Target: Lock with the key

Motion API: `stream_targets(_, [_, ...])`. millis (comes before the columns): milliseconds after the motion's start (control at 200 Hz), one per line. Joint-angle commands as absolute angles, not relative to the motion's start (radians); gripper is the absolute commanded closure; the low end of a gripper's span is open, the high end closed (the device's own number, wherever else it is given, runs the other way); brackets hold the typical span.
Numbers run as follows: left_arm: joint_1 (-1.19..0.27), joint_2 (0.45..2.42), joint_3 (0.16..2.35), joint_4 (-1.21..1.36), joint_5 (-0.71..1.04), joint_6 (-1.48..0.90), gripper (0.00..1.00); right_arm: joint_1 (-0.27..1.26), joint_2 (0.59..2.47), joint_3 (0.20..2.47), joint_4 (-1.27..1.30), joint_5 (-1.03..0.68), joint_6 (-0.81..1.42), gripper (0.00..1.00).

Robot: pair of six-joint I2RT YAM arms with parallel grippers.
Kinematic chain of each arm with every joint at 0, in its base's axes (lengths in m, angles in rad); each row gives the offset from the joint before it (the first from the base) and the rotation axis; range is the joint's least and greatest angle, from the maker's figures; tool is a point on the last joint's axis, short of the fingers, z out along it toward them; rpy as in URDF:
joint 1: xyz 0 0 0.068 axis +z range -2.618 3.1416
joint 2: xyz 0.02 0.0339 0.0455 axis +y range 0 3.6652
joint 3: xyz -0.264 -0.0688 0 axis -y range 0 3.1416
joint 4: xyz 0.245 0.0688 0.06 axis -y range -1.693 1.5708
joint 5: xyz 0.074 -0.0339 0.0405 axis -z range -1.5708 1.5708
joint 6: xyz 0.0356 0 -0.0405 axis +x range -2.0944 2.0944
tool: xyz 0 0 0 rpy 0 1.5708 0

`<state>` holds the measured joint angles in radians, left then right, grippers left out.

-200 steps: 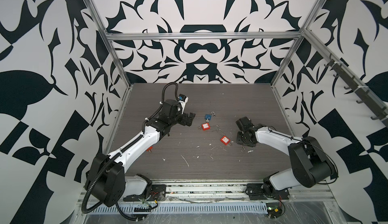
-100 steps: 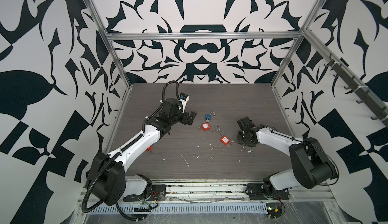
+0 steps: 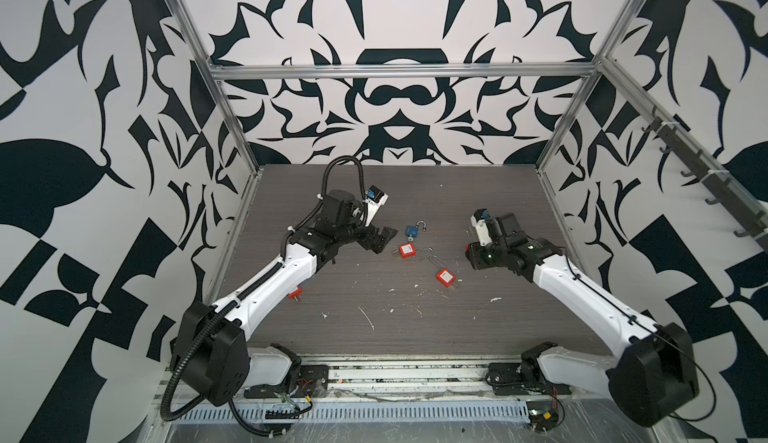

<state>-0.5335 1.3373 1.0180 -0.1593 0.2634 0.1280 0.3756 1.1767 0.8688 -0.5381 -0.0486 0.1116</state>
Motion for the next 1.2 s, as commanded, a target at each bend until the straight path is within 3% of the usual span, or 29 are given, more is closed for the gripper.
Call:
stream_targets(0, [-0.536, 1.344, 1.052, -0.175, 0.392, 0.164, 0.03, 0.387, 1.135, 0.896, -0.539, -0.163, -0.154, 0.73])
stream_targets(220, [-0.537, 1.346, 1.025, -0.130, 0.537, 0.185, 0.10, 0.393, 1.074, 0.893, -0.549, -0.366, -0.493, 0.74])
stream_targets(340, [-0.536, 1.349, 1.015, -0.116, 0.611, 0.209, 0.14, 0.397, 1.073, 0.898, -0.581, -0.493, -0.675, 0.79])
stream_targets(620, [-0.591, 1.343, 0.982, -0.091, 0.668, 0.327, 0.25, 0.423, 1.112, 0.938, -0.581, -0.528, -0.747, 0.81])
stream_targets(855, [-0.626, 1.344, 0.908, 0.093, 0.657, 0.395, 0.46, 0.455, 1.117, 0.957, -0.586, -0.564, -0.789, 0.82])
stream_targets(1195, [-0.633, 1.386, 0.948, 0.004, 0.713, 0.515, 0.50, 0.493, 1.150, 1.003, -0.621, -0.542, -0.790, 0.84])
